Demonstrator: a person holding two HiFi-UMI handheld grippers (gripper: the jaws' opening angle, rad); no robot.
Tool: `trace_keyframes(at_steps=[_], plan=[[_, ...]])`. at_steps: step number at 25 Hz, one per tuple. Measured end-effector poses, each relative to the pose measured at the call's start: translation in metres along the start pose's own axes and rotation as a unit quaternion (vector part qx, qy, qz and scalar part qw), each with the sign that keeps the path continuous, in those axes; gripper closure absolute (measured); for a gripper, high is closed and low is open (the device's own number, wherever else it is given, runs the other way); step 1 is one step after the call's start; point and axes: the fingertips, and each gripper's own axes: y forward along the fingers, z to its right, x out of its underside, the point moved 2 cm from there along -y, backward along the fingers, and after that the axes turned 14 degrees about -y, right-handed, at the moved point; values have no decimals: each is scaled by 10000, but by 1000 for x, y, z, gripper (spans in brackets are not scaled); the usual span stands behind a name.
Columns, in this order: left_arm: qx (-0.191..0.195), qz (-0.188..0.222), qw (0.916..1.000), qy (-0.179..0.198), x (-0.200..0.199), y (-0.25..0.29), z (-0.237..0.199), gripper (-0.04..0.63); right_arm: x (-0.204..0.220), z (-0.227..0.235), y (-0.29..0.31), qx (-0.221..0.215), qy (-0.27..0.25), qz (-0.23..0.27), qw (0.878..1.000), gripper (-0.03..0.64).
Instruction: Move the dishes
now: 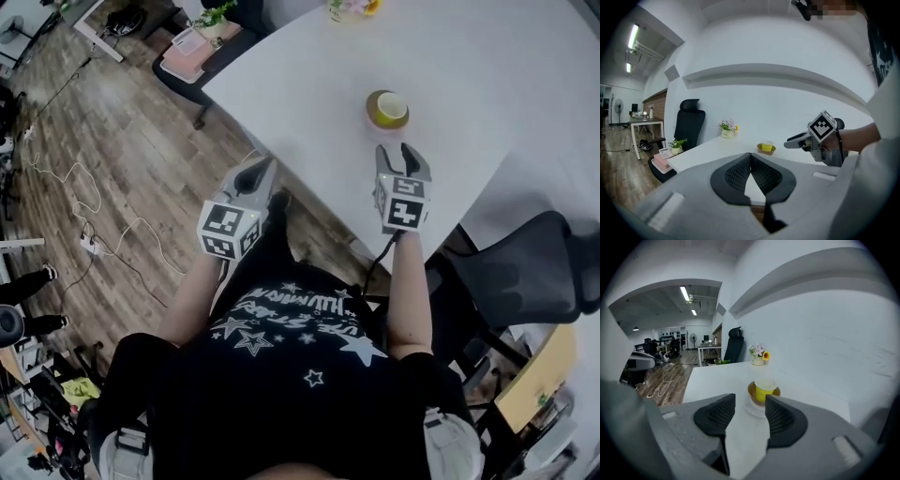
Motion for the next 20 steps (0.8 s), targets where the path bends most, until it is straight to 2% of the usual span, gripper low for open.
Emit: trace_keyframes(at_steps=[8, 13, 20], plan=[[814, -398, 9958, 159, -37, 90, -43, 586, -20, 6, 56, 120, -43, -606, 9981, 413], [1343, -644, 9885, 250, -58, 139, -62, 586, -25, 8, 84, 158, 34, -1113, 9937, 425], [1841, -962, 9776, 329, -66, 191, -80, 585, -27, 12, 112, 222, -246, -1684, 9852, 437]])
